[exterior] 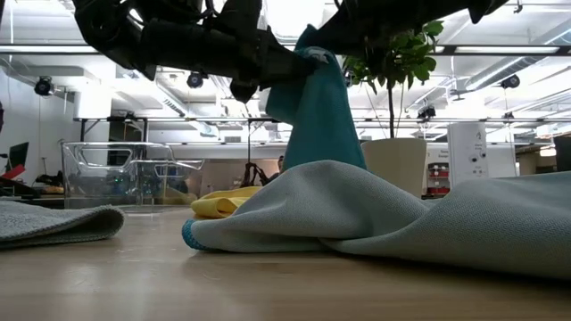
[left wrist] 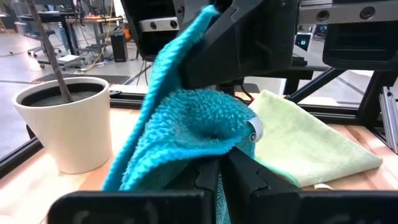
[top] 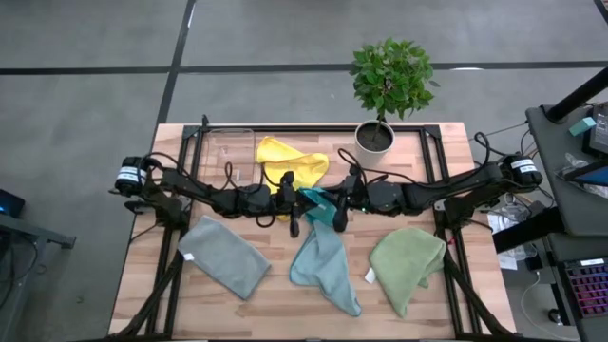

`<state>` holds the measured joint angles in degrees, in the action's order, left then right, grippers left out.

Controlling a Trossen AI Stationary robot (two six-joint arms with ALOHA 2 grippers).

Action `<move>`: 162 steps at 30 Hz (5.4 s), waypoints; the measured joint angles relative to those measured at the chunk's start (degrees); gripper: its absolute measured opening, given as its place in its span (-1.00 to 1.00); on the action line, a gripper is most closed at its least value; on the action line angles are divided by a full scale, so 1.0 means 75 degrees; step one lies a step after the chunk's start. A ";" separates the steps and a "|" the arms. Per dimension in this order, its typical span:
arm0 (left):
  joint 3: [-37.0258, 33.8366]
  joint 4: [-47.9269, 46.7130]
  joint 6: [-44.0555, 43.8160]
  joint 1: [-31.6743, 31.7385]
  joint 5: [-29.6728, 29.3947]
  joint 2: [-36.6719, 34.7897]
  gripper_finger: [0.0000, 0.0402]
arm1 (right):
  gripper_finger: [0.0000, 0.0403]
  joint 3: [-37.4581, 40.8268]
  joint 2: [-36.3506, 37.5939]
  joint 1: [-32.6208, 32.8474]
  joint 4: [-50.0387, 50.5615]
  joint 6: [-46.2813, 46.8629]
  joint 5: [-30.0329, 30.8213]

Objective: Fold microfiber towels
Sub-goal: Fold the blue microfiber towel

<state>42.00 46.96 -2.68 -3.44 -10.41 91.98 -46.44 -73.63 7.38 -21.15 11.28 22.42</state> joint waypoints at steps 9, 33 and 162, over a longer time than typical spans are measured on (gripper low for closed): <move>-0.0047 -0.1070 0.0006 -0.0058 0.0261 -0.0667 -1.00 | -0.96 -0.0003 0.0881 0.0000 0.0759 -0.0293 -0.0023; -0.0044 -0.6674 0.0266 -0.0049 0.1048 -0.4115 -1.00 | -0.96 -0.0012 0.3739 0.0000 0.3270 -0.0783 -0.0624; 0.1210 -0.6582 -0.4078 -0.2299 -0.0237 0.0057 -1.00 | -0.96 0.0311 0.1095 0.1726 0.5733 0.0951 -0.0583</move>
<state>51.07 -2.40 -33.26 -20.69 -12.19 92.41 -44.10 -65.42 20.32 21.85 18.41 18.05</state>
